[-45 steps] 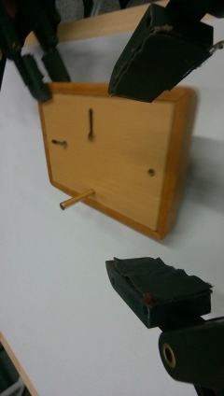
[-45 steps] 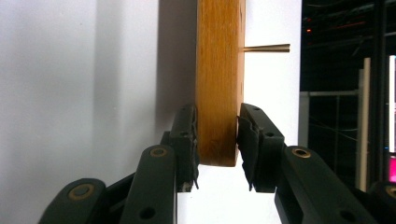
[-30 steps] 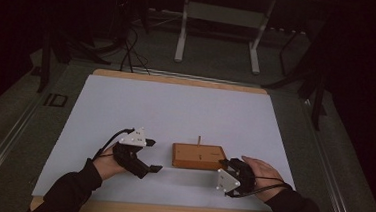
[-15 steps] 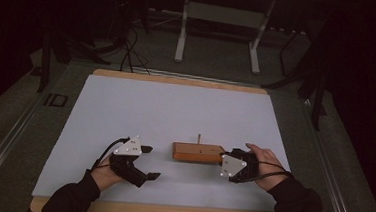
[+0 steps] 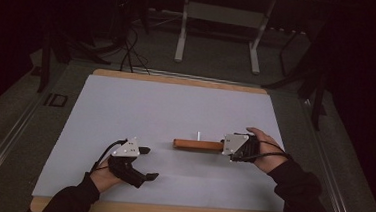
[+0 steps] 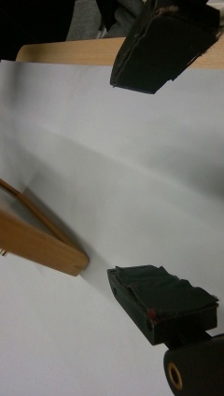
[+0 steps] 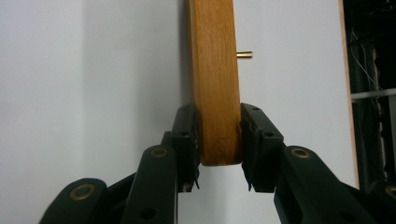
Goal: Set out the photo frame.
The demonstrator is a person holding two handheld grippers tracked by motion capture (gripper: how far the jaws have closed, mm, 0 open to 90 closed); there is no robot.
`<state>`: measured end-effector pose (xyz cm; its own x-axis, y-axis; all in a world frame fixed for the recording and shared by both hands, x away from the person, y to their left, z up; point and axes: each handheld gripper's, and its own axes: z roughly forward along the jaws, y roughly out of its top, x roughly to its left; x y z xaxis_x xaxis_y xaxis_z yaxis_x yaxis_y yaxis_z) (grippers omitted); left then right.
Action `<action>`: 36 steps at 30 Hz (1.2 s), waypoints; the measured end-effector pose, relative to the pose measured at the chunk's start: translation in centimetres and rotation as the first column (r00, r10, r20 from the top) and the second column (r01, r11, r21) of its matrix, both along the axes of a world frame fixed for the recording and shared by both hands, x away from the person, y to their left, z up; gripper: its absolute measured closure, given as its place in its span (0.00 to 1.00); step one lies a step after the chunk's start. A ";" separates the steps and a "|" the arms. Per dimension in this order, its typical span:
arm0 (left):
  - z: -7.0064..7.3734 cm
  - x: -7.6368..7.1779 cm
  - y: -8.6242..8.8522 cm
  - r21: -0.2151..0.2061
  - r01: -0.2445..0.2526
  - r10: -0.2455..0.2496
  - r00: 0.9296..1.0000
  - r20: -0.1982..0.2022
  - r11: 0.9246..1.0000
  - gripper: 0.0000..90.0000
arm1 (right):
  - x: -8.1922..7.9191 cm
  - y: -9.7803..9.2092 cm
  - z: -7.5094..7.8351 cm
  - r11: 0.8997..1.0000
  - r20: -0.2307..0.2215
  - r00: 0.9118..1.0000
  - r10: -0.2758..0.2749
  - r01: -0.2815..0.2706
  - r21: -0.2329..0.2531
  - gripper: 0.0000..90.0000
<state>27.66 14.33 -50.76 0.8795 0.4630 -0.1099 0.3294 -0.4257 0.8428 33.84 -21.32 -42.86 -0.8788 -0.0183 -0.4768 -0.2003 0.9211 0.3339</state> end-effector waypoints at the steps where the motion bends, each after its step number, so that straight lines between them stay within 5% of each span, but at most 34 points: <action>1: -0.1 0.0 0.0 0.001 0.000 0.000 1.000 0.001 1.000 0.09 | 0.3 0.0 0.1 1.000 -0.008 1.000 -0.004 0.004 0.004 0.76; 22: -0.9 0.2 0.2 -0.007 0.004 -0.004 1.000 -0.003 1.000 0.09 | 6.1 0.7 1.0 0.996 -0.119 0.990 -0.079 0.083 0.028 0.73; 36: -1.2 0.3 0.2 -0.001 0.002 -0.002 1.000 -0.011 1.000 0.09 | 8.1 0.7 1.0 0.994 -0.160 0.983 -0.091 0.099 0.046 0.72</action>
<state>27.96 14.49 -52.00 0.8791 0.4613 -0.1201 0.3378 -0.4251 0.8397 41.94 -20.58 -41.85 -0.9396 0.0905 -0.3300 -0.0536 0.9135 0.4033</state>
